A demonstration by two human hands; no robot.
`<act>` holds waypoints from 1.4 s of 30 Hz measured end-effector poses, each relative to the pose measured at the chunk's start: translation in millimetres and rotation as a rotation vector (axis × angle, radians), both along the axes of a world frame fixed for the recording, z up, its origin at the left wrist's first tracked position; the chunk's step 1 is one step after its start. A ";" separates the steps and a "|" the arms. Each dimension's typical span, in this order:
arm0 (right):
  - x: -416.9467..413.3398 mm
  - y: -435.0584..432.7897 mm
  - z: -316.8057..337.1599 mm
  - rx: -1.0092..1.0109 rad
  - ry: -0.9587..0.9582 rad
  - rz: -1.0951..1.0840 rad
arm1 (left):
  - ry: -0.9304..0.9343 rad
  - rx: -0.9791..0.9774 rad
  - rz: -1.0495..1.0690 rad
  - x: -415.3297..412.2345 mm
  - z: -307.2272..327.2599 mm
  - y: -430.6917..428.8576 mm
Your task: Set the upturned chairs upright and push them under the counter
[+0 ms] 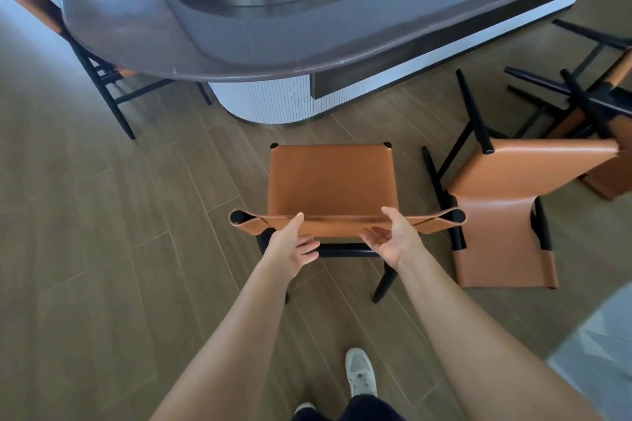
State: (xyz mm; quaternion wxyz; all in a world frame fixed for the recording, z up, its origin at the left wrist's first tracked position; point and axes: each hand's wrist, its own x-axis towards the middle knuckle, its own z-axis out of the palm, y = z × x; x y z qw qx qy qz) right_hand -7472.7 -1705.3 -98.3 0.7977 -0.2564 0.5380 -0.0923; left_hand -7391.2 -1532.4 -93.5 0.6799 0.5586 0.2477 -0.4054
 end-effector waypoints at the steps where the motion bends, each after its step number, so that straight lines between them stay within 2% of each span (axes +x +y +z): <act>1: 2.2 -1.8 -1.0 0.018 -0.010 -0.001 | 0.023 -0.023 0.055 2.4 -2.2 -5.6; 8: 23.7 -10.6 -15.2 0.113 0.004 -0.005 | 0.144 -0.130 0.348 19.7 -12.5 -39.5; 17: 41.6 -22.7 -22.9 0.040 0.115 0.092 | 0.205 -0.093 0.473 42.9 -12.8 -52.3; 23: 54.7 -30.8 -22.8 0.068 0.087 0.049 | 0.177 -0.021 0.432 52.8 -11.9 -60.1; 34: 119.5 -73.0 14.2 0.009 -0.029 0.046 | 0.081 -0.076 0.368 113.9 23.9 -93.6; 42: 177.2 -104.5 35.8 -0.089 -0.045 0.065 | 0.017 -0.090 0.309 174.1 45.2 -120.7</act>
